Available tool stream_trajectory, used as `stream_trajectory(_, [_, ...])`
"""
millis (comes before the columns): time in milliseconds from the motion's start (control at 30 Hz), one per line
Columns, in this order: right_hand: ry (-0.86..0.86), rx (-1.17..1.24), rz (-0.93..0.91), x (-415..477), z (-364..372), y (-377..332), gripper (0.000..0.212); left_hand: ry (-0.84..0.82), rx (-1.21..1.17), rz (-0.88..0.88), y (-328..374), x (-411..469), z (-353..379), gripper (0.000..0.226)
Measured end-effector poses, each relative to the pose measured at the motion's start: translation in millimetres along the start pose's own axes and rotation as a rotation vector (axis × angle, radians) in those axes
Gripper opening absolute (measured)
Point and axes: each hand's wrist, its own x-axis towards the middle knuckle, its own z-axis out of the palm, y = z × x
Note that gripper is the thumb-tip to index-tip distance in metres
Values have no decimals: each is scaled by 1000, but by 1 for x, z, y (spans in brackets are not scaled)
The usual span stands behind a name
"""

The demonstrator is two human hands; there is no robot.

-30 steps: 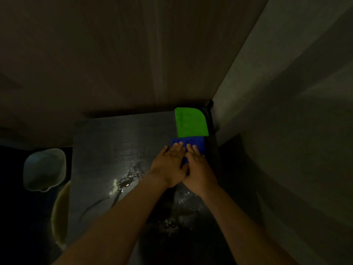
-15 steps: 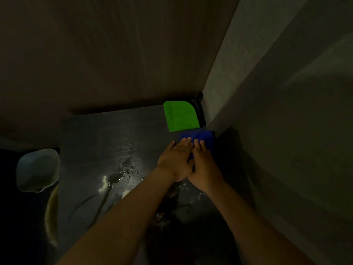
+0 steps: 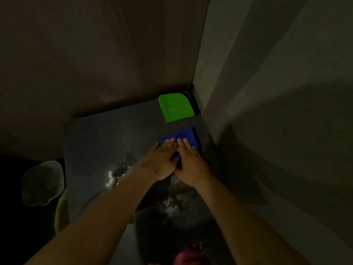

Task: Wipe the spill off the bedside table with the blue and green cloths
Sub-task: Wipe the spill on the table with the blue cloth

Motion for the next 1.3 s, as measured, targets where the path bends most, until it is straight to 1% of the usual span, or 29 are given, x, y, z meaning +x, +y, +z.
stream_trajectory(133, [51, -12, 77, -17, -16, 44, 75, -4, -24, 57, 50, 20, 8, 60])
stream_trajectory(200, [28, -51, 110, -25, -19, 59, 68, 3, -33, 73, 64, 24, 15, 60])
stream_trajectory(267, [11, -54, 105, -27, -18, 60, 60, 14, -42, 71, 66, 24, 22, 59])
stream_trajectory(333, [5, -20, 104, -27, -15, 53, 58, 14, -51, 70, 59, 20, 23, 57])
stream_trajectory(467, [-38, -40, 68, -30, -2, 29, 65, 21, -61, 52, 33, 4, 22, 54])
stream_trajectory(600, [-91, -34, 17, -31, 23, -10, 71, -2, -129, -17, -7, -34, 24, 57])
stream_trajectory(733, [-154, -60, -27, -33, 33, -31, 69, -39, -69, -66, -23, -58, 25, 60])
stream_trajectory(833, [-122, -24, 1, -36, 22, -19, 69, -72, -31, -71, -6, -48, 20, 58])
stream_trajectory(933, [-87, 27, 34, -45, 7, 5, 69, -66, -5, -33, 22, -31, 22, 59])
stream_trajectory(1133, [-47, -3, 171, -78, -8, 56, 73, -59, 94, 45, 80, -12, 44, 59])
stream_trajectory(1233, [-33, -25, 217, -81, 1, 57, 71, -25, 114, 40, 85, -16, 50, 59])
stream_trajectory(1300, [-20, -86, 197, -78, 10, 46, 67, -2, 108, 36, 79, -24, 51, 59])
